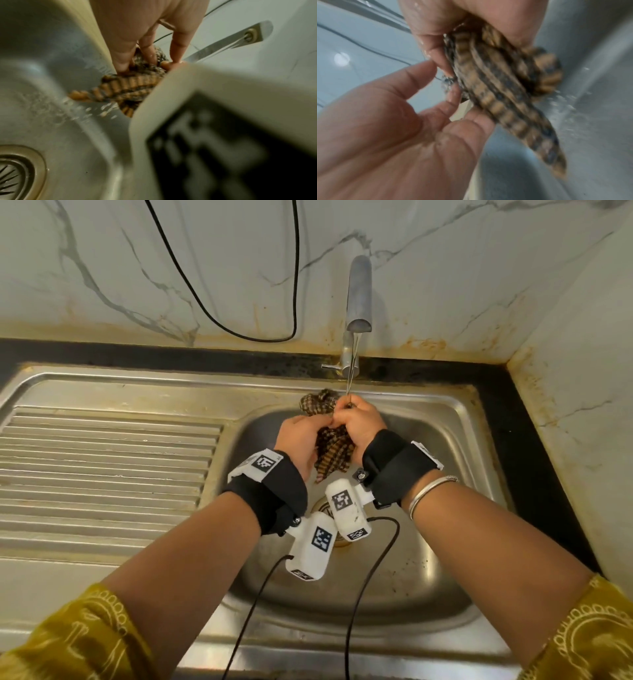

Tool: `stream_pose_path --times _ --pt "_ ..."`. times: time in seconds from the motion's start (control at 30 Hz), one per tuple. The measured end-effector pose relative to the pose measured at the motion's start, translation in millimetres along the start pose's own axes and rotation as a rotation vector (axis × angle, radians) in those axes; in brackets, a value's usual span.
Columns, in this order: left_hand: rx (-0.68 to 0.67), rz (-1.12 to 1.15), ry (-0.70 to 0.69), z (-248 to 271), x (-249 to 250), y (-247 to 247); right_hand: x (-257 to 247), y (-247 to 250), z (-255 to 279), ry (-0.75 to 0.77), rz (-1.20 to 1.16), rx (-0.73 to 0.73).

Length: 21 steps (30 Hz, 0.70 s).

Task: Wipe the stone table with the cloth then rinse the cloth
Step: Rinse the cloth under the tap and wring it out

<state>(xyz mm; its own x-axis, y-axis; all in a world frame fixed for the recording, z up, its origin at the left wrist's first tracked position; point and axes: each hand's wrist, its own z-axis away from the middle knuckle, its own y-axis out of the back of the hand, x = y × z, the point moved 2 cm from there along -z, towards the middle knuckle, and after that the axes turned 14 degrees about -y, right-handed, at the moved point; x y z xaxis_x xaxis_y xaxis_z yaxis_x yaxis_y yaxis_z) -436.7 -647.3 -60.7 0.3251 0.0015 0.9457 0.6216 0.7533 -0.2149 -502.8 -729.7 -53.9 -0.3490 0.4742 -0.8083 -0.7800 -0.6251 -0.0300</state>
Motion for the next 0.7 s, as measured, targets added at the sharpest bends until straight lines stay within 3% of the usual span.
stream_pose_path --times 0.23,0.53,0.7 --pt "0.023 0.155 0.13 -13 7 5 4 8 11 0.176 0.277 -0.152" --pt "-0.065 -0.172 -0.06 -19 24 -22 -5 33 -5 0.138 0.501 0.094" --pt "-0.12 -0.24 -0.006 -22 25 -33 -14 38 -10 0.17 0.528 0.157"
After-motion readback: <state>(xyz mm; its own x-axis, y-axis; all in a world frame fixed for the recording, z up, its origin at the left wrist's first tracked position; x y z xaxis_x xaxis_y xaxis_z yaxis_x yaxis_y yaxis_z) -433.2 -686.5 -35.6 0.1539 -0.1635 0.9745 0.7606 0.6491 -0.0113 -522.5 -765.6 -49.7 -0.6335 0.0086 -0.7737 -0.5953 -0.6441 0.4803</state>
